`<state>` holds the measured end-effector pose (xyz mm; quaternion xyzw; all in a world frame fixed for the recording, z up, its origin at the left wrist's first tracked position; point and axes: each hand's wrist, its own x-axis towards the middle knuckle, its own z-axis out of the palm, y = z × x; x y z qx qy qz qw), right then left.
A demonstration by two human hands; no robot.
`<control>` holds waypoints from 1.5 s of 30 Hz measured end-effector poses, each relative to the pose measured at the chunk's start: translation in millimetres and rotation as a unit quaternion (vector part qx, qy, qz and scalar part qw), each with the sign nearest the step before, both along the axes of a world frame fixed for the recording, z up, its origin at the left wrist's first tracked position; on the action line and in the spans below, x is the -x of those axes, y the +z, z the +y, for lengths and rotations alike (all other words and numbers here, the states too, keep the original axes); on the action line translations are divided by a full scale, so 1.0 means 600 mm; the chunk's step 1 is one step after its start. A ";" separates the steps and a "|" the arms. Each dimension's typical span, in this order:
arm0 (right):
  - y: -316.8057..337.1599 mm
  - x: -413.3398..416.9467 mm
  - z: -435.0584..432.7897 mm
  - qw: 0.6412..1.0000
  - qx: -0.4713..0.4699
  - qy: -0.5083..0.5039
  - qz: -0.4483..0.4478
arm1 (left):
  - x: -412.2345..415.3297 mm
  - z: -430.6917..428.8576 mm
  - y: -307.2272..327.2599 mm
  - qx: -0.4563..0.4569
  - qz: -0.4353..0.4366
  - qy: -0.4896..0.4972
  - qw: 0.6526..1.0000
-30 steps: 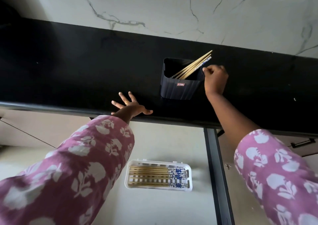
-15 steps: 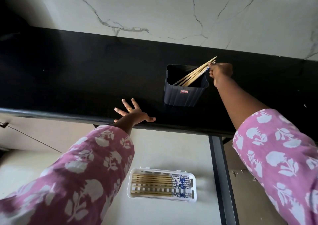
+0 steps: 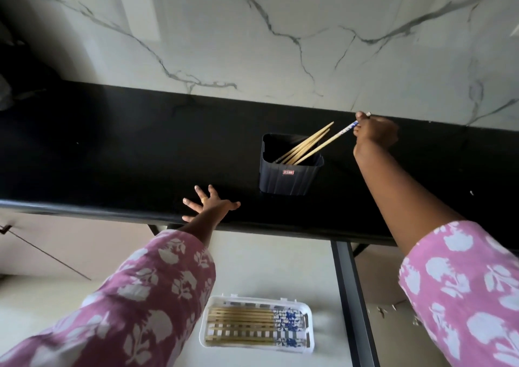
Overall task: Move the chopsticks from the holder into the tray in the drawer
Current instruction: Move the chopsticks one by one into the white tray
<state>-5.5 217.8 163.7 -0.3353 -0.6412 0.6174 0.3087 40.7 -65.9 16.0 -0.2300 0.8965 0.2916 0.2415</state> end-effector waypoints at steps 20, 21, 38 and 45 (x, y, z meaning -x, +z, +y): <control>-0.011 -0.272 -0.146 0.859 0.506 0.026 0.070 | -0.055 0.141 0.286 -0.557 0.347 0.007 0.755; -0.017 -0.280 -0.153 0.833 0.546 0.023 0.083 | -0.059 0.140 0.294 -0.571 0.351 0.007 0.742; -0.044 -0.257 -0.193 0.979 0.031 0.203 -0.023 | -0.083 0.115 0.317 -0.515 0.382 -0.117 0.758; -0.050 -0.257 -0.202 0.911 -0.313 0.266 -0.002 | -0.079 0.111 0.289 -0.536 0.357 -0.103 0.758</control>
